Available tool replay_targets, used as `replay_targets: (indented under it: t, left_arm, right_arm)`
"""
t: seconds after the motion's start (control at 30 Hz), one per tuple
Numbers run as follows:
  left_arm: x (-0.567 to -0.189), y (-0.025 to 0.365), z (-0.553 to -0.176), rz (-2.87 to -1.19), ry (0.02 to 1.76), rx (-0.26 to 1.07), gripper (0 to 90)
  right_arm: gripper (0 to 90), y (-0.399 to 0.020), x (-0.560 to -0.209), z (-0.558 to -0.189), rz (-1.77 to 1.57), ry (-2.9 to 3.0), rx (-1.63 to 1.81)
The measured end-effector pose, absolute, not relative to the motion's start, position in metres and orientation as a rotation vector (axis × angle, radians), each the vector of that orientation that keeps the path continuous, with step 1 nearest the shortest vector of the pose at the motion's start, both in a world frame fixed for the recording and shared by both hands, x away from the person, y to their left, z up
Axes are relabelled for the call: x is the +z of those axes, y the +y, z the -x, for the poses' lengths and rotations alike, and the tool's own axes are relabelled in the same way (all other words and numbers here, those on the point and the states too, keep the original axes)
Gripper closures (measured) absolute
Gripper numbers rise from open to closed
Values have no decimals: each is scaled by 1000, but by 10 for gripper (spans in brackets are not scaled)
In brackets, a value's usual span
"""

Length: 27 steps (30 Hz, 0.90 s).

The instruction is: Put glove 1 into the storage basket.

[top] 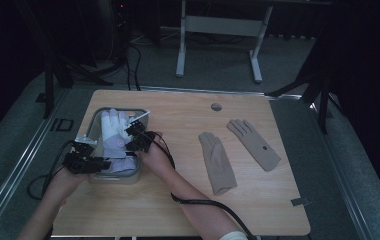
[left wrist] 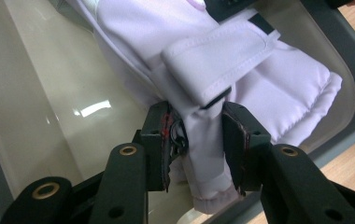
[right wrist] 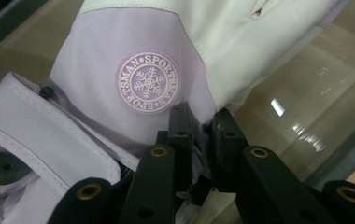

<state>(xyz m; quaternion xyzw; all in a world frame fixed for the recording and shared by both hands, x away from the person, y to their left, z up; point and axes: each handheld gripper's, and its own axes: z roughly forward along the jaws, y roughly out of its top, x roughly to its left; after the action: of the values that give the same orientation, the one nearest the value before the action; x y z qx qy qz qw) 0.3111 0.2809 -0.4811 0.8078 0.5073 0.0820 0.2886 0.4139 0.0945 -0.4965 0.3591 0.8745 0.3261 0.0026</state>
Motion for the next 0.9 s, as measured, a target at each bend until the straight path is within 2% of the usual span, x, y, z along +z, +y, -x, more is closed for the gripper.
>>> replay_targets:
  t: [0.07,0.17,0.2,0.23,0.27,0.3,0.33,0.47,0.57,0.6,0.63,0.67,0.7,0.9]
  left_arm:
    - [-481,281,-311,-2156,1358,221,635]
    - [-481,281,-311,-2158,1369,245,635]
    - [-481,281,-311,-2158,1369,245,634]
    - [-481,282,-311,-2153,1369,245,634]
    - [-481,283,-310,-2144,1369,245,634]
    - [-481,285,-309,-2131,1377,251,628]
    - [-481,285,-308,-2121,1381,258,624]
    - [-480,284,-306,-2114,1386,309,589]
    - [-472,284,-303,-2068,1376,339,574]
    - [-472,284,-303,-2068,1376,339,571]
    - [-468,282,-302,-2060,1366,351,563]
    - [-468,282,-302,-2060,1366,351,563]
    - [-465,279,-302,-2055,1358,368,563]
    - [-456,268,-298,-2013,1314,378,563]
  right_arm:
    - [769,97,-496,-414,-1124,2757,998]
    - [677,98,-494,-414,-1107,2765,990]
    - [677,98,-494,-414,-1107,2765,990]
    - [606,98,-490,-413,-1083,2773,996]
    - [606,98,-490,-413,-1083,2773,996]
    - [526,96,-487,-413,-1063,2773,1007]
    - [496,96,-486,-413,-1062,2769,1006]
    - [451,90,-480,-415,-1044,2768,1067]
    - [350,82,-470,-415,-1015,2728,1127]
    - [350,82,-470,-415,-1015,2728,1127]
    - [277,76,-466,-416,-1019,2739,1167]
    - [277,76,-466,-416,-1019,2739,1167]
    - [224,71,-464,-415,-1005,2754,1180]
    - [184,57,-459,-413,-993,2741,1210]
